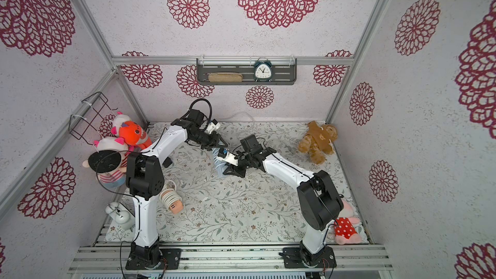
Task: Unwrap the cord wrapped around the power strip
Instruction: Remove the plug from the power strip.
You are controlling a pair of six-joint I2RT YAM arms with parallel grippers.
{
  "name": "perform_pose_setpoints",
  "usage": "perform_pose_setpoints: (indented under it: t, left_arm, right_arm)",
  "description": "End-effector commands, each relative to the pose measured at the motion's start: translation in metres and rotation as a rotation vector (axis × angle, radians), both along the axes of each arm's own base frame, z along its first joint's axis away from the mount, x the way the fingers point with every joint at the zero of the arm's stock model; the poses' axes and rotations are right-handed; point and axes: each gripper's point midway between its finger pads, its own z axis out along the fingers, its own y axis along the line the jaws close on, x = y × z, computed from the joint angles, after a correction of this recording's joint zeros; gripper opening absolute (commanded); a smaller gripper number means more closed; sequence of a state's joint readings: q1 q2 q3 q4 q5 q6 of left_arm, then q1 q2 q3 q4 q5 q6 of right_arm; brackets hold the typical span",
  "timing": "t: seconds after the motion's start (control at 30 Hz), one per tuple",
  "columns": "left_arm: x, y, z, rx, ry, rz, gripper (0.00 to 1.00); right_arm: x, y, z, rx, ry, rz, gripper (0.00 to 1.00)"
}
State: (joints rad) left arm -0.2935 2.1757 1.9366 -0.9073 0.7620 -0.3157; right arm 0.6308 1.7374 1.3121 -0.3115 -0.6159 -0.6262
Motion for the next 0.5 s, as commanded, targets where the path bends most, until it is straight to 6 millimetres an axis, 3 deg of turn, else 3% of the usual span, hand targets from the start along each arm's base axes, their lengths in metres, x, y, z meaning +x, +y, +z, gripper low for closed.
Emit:
perform_pose_setpoints:
  t: [0.0,0.2,0.47]
  left_arm:
    - [-0.012,-0.003,-0.011,0.016,-0.041,-0.11,0.0]
    - [-0.019,0.008,-0.033,0.067,-0.04,-0.16,0.0]
    - [-0.018,0.018,-0.04,0.096,-0.061,-0.148,0.0]
  right_arm:
    - [0.008,0.0,0.059,0.183,-0.071,0.025,0.0]
    - [0.01,-0.026,0.085,0.288,-0.062,0.008,0.0]
    - [0.017,-0.045,0.089,0.309,-0.06,-0.026,0.0]
